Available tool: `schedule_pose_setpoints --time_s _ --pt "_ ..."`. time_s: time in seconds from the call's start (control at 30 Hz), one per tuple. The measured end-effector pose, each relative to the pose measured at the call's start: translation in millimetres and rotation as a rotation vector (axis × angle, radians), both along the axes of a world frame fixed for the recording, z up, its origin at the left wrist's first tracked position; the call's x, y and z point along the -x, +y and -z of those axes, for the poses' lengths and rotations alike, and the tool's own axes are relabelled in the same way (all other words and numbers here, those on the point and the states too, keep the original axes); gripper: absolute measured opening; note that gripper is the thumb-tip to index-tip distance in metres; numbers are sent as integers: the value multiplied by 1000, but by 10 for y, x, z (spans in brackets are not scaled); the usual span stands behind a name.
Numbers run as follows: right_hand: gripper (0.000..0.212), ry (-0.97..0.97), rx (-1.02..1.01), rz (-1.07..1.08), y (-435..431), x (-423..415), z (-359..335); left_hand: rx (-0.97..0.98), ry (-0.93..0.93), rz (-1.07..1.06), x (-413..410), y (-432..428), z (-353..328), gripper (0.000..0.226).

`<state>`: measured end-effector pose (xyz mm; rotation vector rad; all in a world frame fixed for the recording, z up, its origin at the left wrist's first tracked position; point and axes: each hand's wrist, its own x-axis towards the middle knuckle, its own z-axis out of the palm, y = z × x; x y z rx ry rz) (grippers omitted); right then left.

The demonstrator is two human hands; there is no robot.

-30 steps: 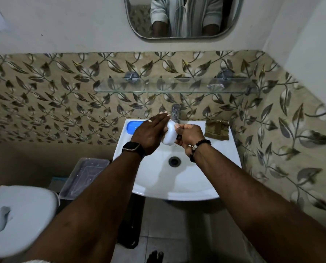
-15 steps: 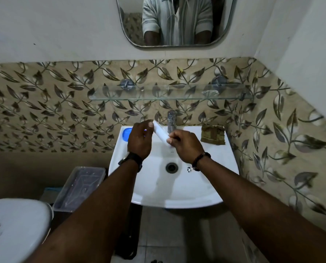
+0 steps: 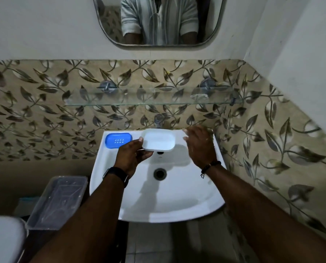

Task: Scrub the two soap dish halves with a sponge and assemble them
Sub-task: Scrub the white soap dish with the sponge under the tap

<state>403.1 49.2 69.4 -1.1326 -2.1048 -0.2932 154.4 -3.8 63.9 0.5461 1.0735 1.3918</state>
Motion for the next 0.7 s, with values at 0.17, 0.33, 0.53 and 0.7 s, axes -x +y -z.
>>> schedule_pose_setpoints --time_s 0.17,0.33,0.53,0.7 --pt "17 -90 223 201 494 -268 109 13 13 -30 -147 57 158 20" --pt "33 -241 507 286 821 -384 452 20 10 -47 -282 84 323 31" --pt "53 -315 607 299 1004 -381 845 21 22 -60 -324 69 401 35" --pt "43 -146 557 293 955 -433 939 33 32 -64 -334 84 383 28"
